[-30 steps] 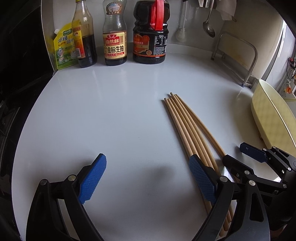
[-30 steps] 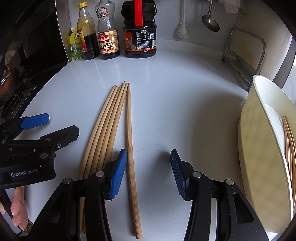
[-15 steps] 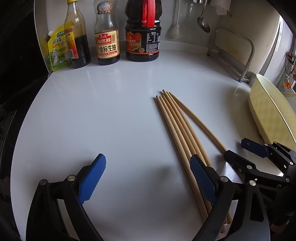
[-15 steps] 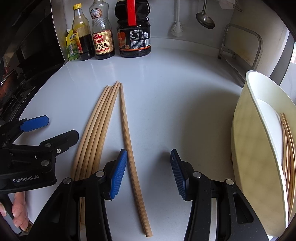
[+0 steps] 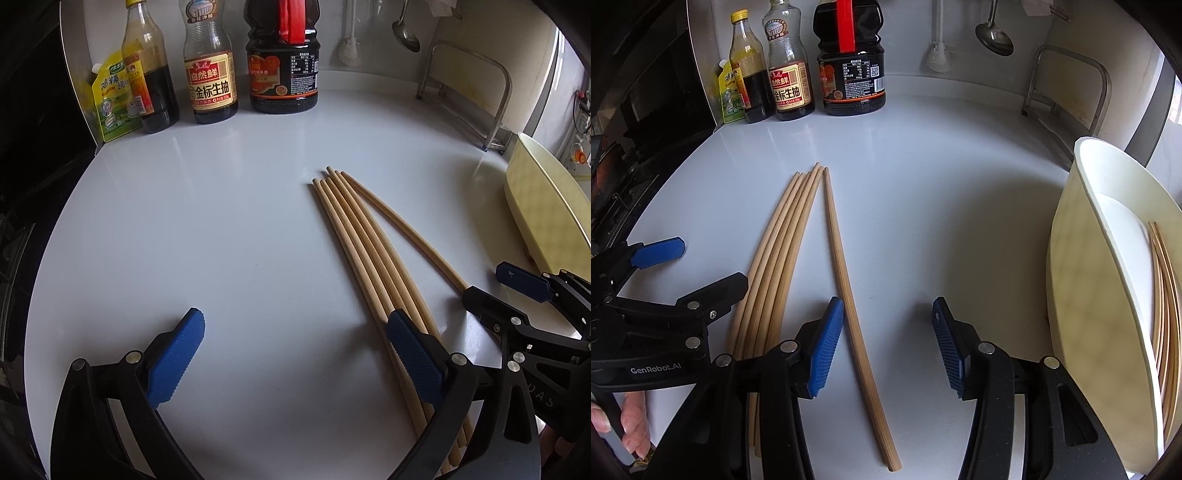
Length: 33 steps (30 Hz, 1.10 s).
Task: Organize utensils
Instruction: 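Lower both open grippers over single chopsticks at the pile's edge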
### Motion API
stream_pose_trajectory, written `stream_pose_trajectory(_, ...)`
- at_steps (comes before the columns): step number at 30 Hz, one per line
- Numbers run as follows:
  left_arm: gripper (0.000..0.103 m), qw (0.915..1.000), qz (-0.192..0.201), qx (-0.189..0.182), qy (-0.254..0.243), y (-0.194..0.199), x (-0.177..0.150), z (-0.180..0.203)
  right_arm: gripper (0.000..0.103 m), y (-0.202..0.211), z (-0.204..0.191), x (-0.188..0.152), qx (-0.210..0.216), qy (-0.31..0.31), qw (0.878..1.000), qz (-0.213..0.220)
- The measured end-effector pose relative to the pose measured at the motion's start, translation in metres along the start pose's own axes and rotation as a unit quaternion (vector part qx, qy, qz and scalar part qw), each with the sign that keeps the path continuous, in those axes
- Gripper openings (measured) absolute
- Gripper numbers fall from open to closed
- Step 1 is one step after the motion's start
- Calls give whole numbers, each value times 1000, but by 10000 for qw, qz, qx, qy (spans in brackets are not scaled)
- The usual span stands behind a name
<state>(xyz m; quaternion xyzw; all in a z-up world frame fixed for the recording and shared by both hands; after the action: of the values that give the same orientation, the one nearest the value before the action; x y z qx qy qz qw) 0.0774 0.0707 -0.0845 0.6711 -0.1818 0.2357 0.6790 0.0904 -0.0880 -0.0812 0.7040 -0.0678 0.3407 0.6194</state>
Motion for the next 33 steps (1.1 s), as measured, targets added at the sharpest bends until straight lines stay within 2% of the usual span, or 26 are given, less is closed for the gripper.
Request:
stream_pose_trajectory(9,98,9998,-108,183,-39,-1,-6,-10,48,0,2,0,18,-26,10000,-1)
stream_pose_trajectory(15,97,9998,67,135,162,9,-5,-20,48,0,2,0,21,-27,10000,1)
stream_pose_trajectory(25,97,9999,74,62,56,4,2,-1,48,0,4,0,18,-65,10000,7)
stream_pose_trajectory(33,97,10000,9,13,95,0,-1,-1,48,-1,3,0,-6,-70,10000,15)
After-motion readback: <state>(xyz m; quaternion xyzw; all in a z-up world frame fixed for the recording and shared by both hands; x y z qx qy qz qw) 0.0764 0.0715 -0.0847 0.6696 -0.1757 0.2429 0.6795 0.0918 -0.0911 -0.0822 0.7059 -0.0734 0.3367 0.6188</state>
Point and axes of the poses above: each gripper's, at about its wrist camera, not at the fingertips, and y roughly against the way its jaws point, z to its right, x to its top, the point moved 2 cm from there along -y, roughly the way its jaws point, and after that the axes turned 4 degrees about y, right-handed, at the moved point
